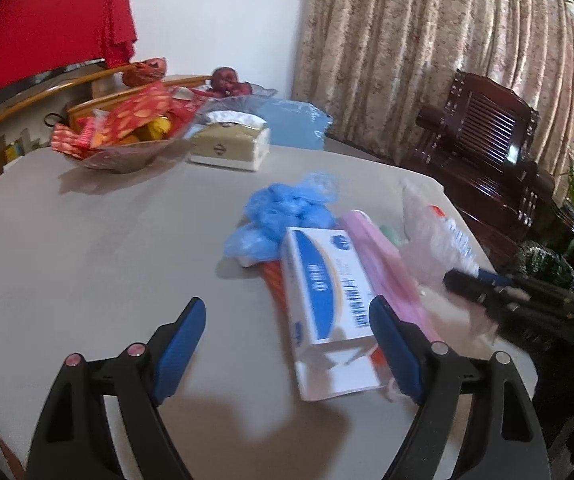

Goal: Collect trash
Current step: 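Grasp the white plastic bag with the right tool while the left tool grasps the alcohol-pad box, then carry the white bag and alcohol-pad box over the black bin with both tools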

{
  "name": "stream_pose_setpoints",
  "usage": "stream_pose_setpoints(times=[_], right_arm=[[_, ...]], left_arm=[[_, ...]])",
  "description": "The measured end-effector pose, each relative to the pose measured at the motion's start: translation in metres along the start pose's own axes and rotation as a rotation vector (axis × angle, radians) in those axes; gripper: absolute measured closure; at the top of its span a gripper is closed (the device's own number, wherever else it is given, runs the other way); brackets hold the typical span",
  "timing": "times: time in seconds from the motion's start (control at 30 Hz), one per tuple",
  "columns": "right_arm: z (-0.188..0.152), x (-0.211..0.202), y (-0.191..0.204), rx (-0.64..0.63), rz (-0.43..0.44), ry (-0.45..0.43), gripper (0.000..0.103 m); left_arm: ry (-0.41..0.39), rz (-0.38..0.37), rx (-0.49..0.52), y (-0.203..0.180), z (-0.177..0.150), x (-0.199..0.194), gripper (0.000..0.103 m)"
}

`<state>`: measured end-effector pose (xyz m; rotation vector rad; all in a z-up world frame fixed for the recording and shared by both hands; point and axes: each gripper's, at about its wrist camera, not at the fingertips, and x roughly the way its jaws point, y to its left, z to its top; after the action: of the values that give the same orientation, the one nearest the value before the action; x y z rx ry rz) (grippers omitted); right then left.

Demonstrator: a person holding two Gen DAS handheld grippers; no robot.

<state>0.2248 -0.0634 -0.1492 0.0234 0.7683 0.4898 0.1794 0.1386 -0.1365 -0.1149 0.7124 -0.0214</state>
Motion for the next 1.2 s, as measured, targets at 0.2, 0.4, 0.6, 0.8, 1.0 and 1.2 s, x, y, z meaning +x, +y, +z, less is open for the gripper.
stream_pose_setpoints(times=[0.2, 0.4, 0.6, 0.8, 1.0, 1.2], right_arm=[[0.003, -0.01, -0.018, 0.028, -0.037, -0.012, 0.079], [-0.003, -0.006, -0.028, 0.05, -0.049, 0.008, 0.079], [-0.004, -0.002, -0.03, 0.055, -0.049, 0.016, 0.079], [-0.004, -0.004, -0.03, 0.053, -0.055, 0.017, 0.079], [-0.001, -0.016, -0.028, 0.051, -0.049, -0.002, 0.079], [0.005, -0.039, -0.022, 0.046, -0.035, -0.045, 0.079]], left_arm=[[0.03, -0.024, 0.022, -0.019, 0.004, 0.025, 0.021], [0.063, -0.01, 0.009, -0.025, 0.006, 0.045, 0.021], [0.089, 0.01, 0.006, -0.027, 0.007, 0.059, 0.024], [0.105, -0.002, -0.032, -0.023, 0.006, 0.063, 0.046], [0.063, -0.007, -0.033, -0.021, 0.014, 0.041, 0.048], [0.019, -0.009, -0.02, -0.024, 0.025, 0.008, 0.049]])
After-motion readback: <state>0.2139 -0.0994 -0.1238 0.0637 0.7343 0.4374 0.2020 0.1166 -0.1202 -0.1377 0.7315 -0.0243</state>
